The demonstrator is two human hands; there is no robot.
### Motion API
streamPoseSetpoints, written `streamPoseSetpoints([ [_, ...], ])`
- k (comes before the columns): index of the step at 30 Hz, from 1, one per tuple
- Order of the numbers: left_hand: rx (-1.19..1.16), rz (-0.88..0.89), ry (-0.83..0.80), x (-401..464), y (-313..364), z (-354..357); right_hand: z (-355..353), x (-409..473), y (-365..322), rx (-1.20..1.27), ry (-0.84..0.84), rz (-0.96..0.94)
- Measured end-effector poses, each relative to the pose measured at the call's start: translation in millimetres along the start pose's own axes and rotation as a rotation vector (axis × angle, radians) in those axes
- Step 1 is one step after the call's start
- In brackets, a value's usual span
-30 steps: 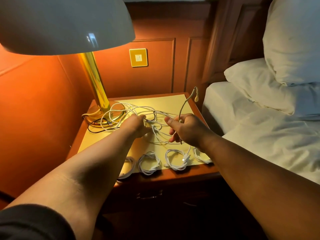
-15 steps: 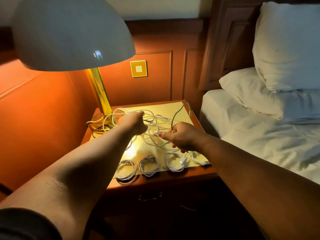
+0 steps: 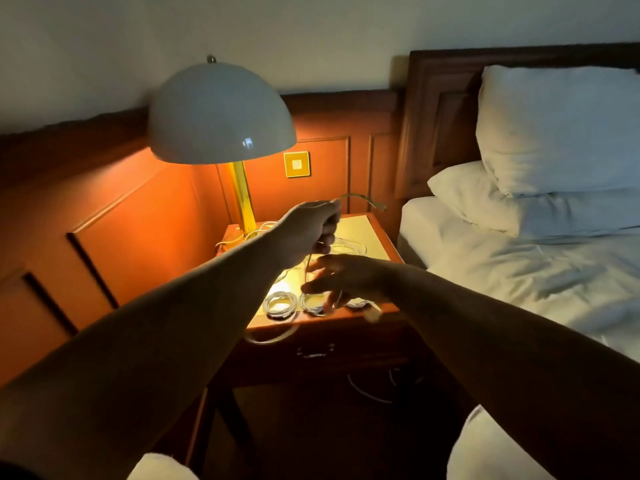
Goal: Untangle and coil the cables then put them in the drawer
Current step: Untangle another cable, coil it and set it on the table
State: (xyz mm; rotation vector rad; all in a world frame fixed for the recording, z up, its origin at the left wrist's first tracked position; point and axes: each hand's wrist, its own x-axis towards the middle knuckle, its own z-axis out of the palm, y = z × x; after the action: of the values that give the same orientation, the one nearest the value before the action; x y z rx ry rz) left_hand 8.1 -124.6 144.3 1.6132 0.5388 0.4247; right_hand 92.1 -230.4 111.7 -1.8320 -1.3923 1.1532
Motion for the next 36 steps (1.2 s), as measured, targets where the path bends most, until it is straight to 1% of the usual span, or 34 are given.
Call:
streamPoseSetpoints([
  [1, 0.001, 0.003, 0.035, -11, 2, 0, 2, -12, -1, 0.162, -0.03, -0.002],
  [3, 0.02, 0.013, 0.057, -31, 5, -2, 2, -31, -2, 0.373, -0.103, -0.015],
  [5, 0.044, 0.023, 0.038, -50, 7, -6, -2, -44, -3, 0.389, -0.151, -0.01],
  [6, 0.058, 0.031, 0.021, -59, 8, -7, -6, -49, -3, 0.325, -0.138, 0.003],
  [8, 0.105, 0.045, -0.01, -75, 11, -9, -12, -59, -6, 0.187, -0.037, 0.032],
  [9, 0.139, 0.055, -0.026, -82, 12, -10, -15, -64, -7, 0.182, 0.033, 0.046],
  [11, 0.21, 0.08, -0.065, -94, 11, -11, -18, -75, -12, 0.297, 0.155, 0.053],
  [12, 0.241, 0.089, -0.08, -98, 10, -11, -20, -80, -15, 0.377, 0.171, 0.045],
  [14, 0.306, 0.098, -0.086, -104, 6, -9, -22, -87, -21, 0.473, 0.087, 0.035],
  [16, 0.382, 0.102, -0.071, -109, 3, -5, -21, -93, -28, 0.399, -0.023, 0.059],
  [18, 0.426, 0.091, -0.065, -112, 0, -2, -16, -95, -35, 0.24, -0.042, 0.094],
  [20, 0.433, 0.071, -0.056, -113, -1, -3, -11, -93, -39, 0.12, 0.007, 0.124],
  [23, 0.43, 0.052, -0.036, -113, -4, -6, -4, -85, -43, -0.059, 0.171, 0.074],
  [24, 0.417, 0.054, -0.037, -113, -5, -7, -1, -83, -44, -0.076, 0.222, 0.035],
  [26, 0.368, 0.065, -0.033, -112, -9, -8, 2, -78, -46, -0.013, 0.254, -0.007],
  [27, 0.337, 0.074, -0.024, -112, -11, -8, 3, -75, -46, 0.01, 0.242, 0.0],
  [29, 0.289, 0.098, -0.002, -111, -16, -9, 3, -72, -46, -0.018, 0.189, 0.093],
  [31, 0.279, 0.125, 0.006, -112, -21, -9, 4, -72, -45, -0.043, 0.079, 0.229],
  [32, 0.266, 0.131, 0.003, -112, -25, -9, 5, -73, -44, -0.012, -0.002, 0.258],
  [33, 0.223, 0.13, -0.004, -112, -30, -10, 6, -74, -42, 0.061, -0.092, 0.239],
  [34, 0.145, 0.124, -0.013, -113, -35, -11, 7, -76, -41, 0.174, -0.177, 0.177],
  [36, -0.075, 0.099, -0.009, -114, -46, -10, 10, -77, -37, 0.489, -0.284, 0.0],
])
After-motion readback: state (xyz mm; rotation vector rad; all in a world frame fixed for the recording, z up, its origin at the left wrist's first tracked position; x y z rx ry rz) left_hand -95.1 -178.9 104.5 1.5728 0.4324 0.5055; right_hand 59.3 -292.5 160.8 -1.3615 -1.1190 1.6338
